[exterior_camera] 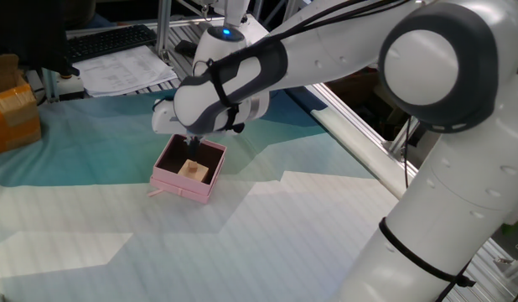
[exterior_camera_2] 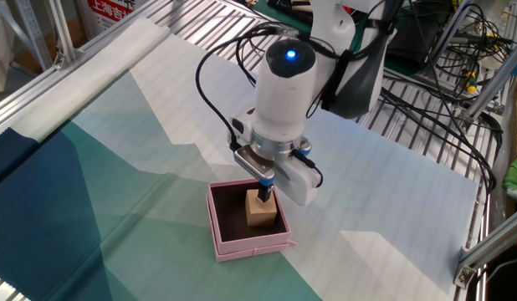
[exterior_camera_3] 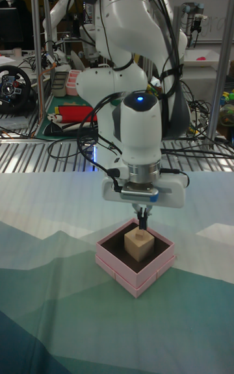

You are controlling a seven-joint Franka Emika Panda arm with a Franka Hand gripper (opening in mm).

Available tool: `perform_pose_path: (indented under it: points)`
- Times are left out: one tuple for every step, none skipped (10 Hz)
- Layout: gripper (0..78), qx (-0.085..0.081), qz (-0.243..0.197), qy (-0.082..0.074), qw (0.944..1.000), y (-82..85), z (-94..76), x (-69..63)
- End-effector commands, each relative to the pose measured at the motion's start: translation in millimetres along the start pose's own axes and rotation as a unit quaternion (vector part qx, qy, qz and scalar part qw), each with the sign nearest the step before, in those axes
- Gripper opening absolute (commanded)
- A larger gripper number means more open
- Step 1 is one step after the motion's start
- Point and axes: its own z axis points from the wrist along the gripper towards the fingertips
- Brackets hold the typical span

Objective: Take everything out of the gift box

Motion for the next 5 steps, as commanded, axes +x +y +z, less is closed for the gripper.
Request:
perform_pose_path:
  points:
    - [0.0,-0.002,0.002,-0.004,1.0,-0.4,6.0,-0.5]
    - [0.0,-0.001,0.002,-0.004,1.0,-0.9,8.4,0.1]
    - [0.0,-0.002,0.002,-0.005,1.0,-1.3,9.9,0.6]
    - [0.0,-0.002,0.002,-0.005,1.0,-1.9,11.2,1.3]
    - [0.0,-0.002,0.001,-0.006,1.0,-3.2,13.0,2.8]
